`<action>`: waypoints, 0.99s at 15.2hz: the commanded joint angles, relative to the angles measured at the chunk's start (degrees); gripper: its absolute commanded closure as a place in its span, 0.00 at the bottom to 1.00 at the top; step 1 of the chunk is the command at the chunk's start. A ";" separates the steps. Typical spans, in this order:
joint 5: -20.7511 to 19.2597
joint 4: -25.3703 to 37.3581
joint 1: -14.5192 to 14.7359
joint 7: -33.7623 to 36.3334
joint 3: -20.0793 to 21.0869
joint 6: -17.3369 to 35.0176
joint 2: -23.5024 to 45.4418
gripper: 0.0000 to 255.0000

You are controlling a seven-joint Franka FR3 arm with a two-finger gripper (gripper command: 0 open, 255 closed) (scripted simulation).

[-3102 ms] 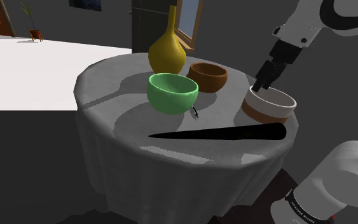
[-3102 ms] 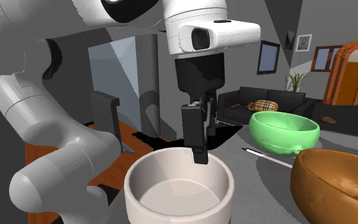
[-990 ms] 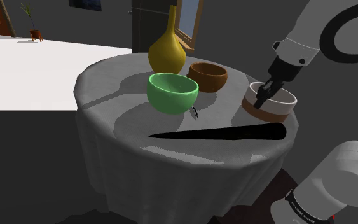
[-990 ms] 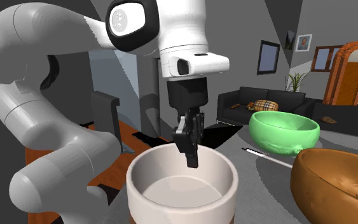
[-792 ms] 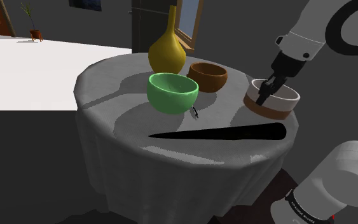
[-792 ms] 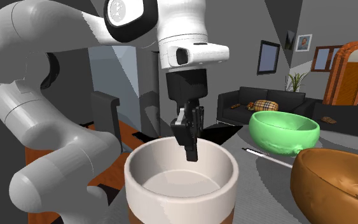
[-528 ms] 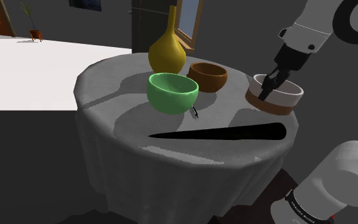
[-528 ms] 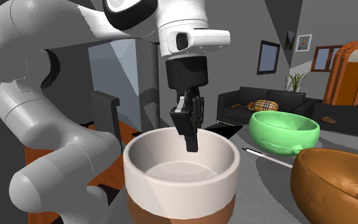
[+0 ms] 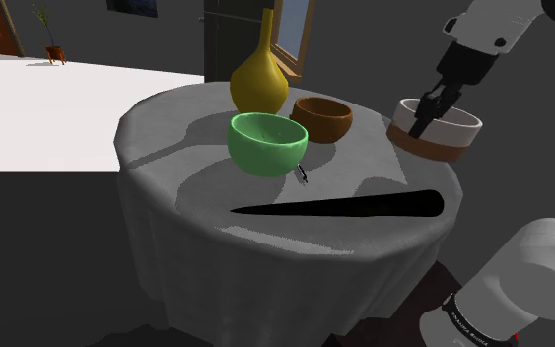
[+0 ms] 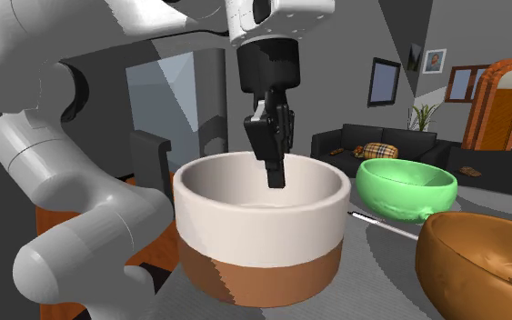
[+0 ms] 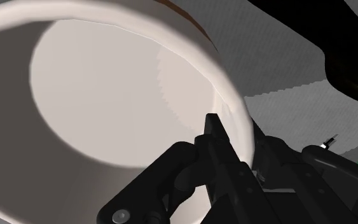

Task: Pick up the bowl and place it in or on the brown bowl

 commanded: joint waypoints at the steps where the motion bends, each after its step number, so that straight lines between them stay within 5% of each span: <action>1: -0.13 1.92 -0.08 -0.02 -0.10 -1.30 0.59 1.00; 15: -0.78 15.96 -0.63 0.04 -0.51 -10.05 5.89 1.00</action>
